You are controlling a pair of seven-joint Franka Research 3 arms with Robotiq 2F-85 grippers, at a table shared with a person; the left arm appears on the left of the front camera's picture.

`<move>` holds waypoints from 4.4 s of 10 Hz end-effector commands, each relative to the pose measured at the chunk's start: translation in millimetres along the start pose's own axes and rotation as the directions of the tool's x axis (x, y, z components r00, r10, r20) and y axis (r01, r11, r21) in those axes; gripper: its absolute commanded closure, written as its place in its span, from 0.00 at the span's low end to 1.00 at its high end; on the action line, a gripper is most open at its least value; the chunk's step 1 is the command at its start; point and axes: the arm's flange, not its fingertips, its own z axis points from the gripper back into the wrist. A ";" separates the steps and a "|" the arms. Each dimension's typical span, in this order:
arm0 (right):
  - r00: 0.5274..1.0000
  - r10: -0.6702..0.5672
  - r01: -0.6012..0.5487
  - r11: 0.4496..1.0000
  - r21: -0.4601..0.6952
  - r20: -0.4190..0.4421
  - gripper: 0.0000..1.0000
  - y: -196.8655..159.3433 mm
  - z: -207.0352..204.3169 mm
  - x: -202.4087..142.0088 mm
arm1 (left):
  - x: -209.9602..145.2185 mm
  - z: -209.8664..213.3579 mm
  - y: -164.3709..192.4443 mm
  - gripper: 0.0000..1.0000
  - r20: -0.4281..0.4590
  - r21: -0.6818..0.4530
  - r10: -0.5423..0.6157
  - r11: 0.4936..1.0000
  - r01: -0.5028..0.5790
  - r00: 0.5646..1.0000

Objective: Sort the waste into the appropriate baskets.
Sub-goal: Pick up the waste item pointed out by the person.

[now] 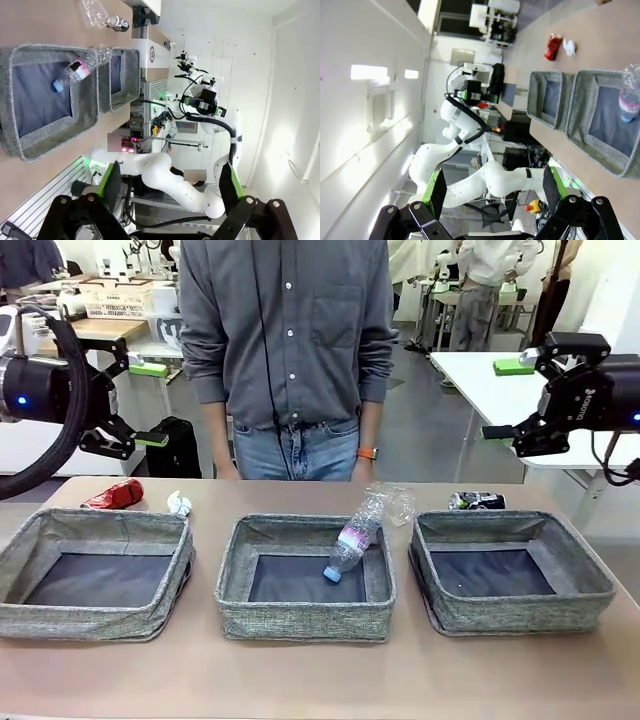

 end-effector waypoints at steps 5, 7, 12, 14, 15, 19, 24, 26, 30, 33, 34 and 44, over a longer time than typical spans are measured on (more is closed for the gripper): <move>1.000 -0.009 0.009 1.000 0.018 0.007 0.00 3.7 -2.1 2.7 | 0.3 1.0 -3.1 0.00 0.013 -0.022 -0.010 1.000 0.010 1.000; 1.000 -0.009 0.009 1.000 0.018 0.007 0.00 3.7 -2.1 2.7 | 0.3 1.0 -3.1 0.00 0.013 -0.022 -0.010 1.000 0.010 1.000; 1.000 -0.009 0.009 1.000 0.018 0.007 0.00 3.7 -2.1 2.7 | 0.3 1.0 -3.1 0.00 0.013 -0.022 -0.010 1.000 0.010 1.000; 1.000 -0.009 0.009 1.000 0.018 0.007 0.00 3.7 -2.1 2.7 | 0.3 1.0 -3.1 0.00 0.013 -0.022 -0.010 1.000 0.010 1.000; 1.000 -0.009 0.009 1.000 0.018 0.007 0.00 3.7 -2.1 2.7 | 0.3 1.0 -3.1 0.00 0.013 -0.022 -0.010 1.000 0.010 1.000; 1.000 -0.009 0.009 1.000 0.018 0.007 0.00 3.7 -2.1 2.7 | 0.3 1.0 -3.1 0.00 0.013 -0.022 -0.010 1.000 0.010 1.000; 1.000 -0.009 0.009 1.000 0.018 0.007 0.00 3.7 -2.1 2.7 | 17.4 -8.1 8.2 0.00 0.106 0.378 -0.130 0.922 0.081 0.986; 1.000 -0.009 0.009 1.000 0.018 0.007 0.00 3.7 -2.1 2.7 | 65.4 -22.3 38.0 0.00 0.034 0.915 -0.291 0.393 0.087 0.956; 1.000 -0.009 0.009 1.000 0.018 0.007 0.00 3.7 -2.1 2.7 | 77.9 -26.0 33.5 0.00 0.109 0.952 -0.400 0.306 0.021 0.910; 1.000 -0.009 0.009 1.000 0.018 0.007 0.00 3.7 -2.1 2.7 | 85.6 -30.7 49.0 0.00 -0.039 0.797 -0.361 0.551 0.247 0.932; 1.000 -0.009 0.009 1.000 0.018 0.007 0.00 3.7 -2.1 2.7 | 87.2 -34.0 44.5 0.00 -0.011 0.858 -0.404 0.466 0.216 0.915; 1.000 -0.009 0.009 1.000 0.018 0.007 0.00 3.7 -2.1 2.7 | 223.5 -71.8 155.4 0.00 -0.122 0.951 -0.050 0.281 0.132 0.991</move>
